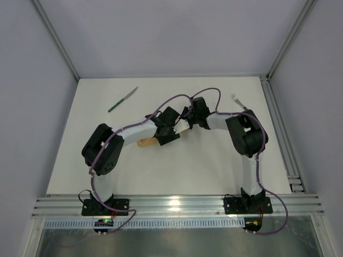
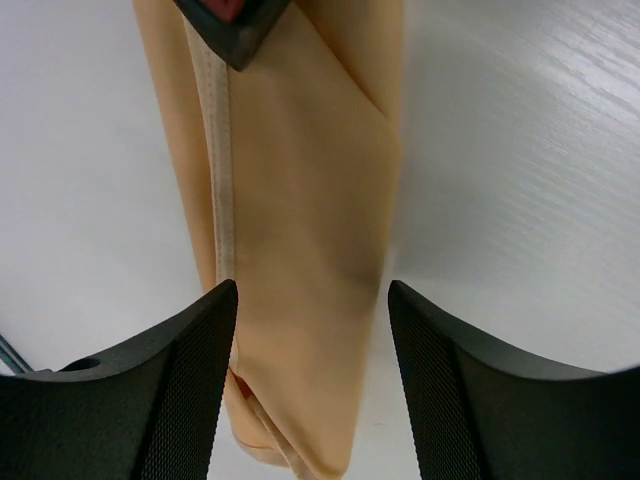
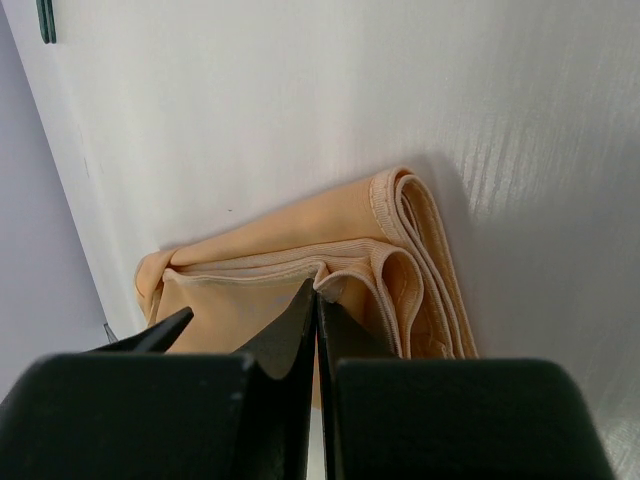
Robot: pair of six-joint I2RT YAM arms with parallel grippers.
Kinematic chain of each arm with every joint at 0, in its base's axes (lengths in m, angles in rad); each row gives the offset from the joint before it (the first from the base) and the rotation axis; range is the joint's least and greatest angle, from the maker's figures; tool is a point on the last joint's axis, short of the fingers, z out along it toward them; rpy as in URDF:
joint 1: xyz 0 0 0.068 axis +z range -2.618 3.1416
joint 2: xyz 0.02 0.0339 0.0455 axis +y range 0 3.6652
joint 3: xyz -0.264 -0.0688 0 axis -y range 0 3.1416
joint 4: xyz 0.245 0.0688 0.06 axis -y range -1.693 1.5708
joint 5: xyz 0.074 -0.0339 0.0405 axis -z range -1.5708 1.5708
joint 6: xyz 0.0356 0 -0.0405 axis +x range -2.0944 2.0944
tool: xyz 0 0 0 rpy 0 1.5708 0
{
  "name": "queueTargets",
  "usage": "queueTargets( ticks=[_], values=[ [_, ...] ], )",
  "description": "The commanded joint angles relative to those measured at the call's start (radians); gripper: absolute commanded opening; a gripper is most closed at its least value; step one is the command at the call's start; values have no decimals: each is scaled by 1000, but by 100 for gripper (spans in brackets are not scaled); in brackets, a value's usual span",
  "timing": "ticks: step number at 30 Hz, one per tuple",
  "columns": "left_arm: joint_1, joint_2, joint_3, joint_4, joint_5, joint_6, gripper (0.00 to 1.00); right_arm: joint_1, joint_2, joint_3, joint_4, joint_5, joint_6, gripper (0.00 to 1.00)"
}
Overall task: Fold the napkin into a case and place the utensils inside
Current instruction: Pick up the smaller rectangle-folded napkin from the center of the board.
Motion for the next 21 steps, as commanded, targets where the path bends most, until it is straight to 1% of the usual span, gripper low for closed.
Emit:
queueTargets(
  ticks=[1,6,11,13,14,15,17,18,19,20,21],
  values=[
    [-29,30,1,116,-108,54,63,-3,4,30,2,-1,-11,4],
    [-31,64,-13,51,-32,38,56,-3,-1,39,-5,5,-20,4],
    [-29,76,-4,14,-15,30,56,-3,7,60,-21,5,-31,4],
    [-31,108,22,-19,-16,30,53,-5,7,62,-19,5,-31,4],
    [-31,119,28,-25,-27,30,50,-5,6,62,-19,6,-31,4],
    [-31,125,31,-29,-33,30,41,-3,7,63,-21,5,-31,4],
    [-29,136,30,-24,-41,30,33,-5,2,65,-22,3,-35,4],
    [-29,137,33,-26,-42,28,27,-5,1,65,-22,2,-37,4],
    [-29,137,38,-26,-44,28,24,-5,-1,68,-22,-4,-40,4],
    [-29,136,41,-27,-44,28,17,-3,-2,73,-27,-7,-45,4],
    [-29,134,45,-29,-45,30,13,-5,-4,76,-28,-12,-49,4]
  ],
)
